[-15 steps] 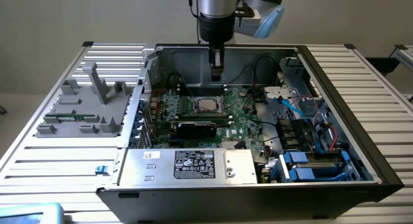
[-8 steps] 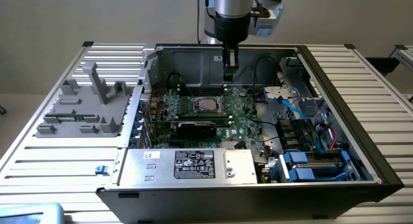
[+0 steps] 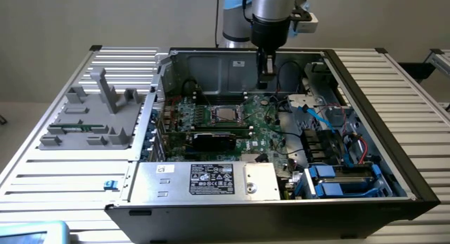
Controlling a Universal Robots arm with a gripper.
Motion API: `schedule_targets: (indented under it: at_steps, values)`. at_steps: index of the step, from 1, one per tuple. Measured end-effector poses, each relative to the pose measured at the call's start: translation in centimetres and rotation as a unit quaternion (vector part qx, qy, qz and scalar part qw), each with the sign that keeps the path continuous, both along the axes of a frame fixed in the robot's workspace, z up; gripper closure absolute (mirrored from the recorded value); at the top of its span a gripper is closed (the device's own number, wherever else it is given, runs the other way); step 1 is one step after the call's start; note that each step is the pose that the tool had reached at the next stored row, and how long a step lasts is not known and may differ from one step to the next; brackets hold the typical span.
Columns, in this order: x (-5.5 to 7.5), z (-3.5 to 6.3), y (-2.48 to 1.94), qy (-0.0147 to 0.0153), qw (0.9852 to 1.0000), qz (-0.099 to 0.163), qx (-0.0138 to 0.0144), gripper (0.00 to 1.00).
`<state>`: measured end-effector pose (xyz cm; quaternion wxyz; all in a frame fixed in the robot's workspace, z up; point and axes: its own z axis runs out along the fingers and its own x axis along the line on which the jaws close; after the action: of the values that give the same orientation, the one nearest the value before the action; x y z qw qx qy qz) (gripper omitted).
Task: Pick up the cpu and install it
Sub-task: 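Close the cpu cover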
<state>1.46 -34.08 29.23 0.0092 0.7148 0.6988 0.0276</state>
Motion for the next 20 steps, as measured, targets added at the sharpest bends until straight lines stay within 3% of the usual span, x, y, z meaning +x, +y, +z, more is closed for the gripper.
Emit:
schedule_targets:
  at_steps: [4, 20]
  values:
    - [0.9, -0.73, 0.0, 0.0, 1.0, 0.0, 0.0001, 0.89]
    - [2.2, -3.63, -0.01, 0.0, 0.9999, -0.017, 0.0005, 0.89]
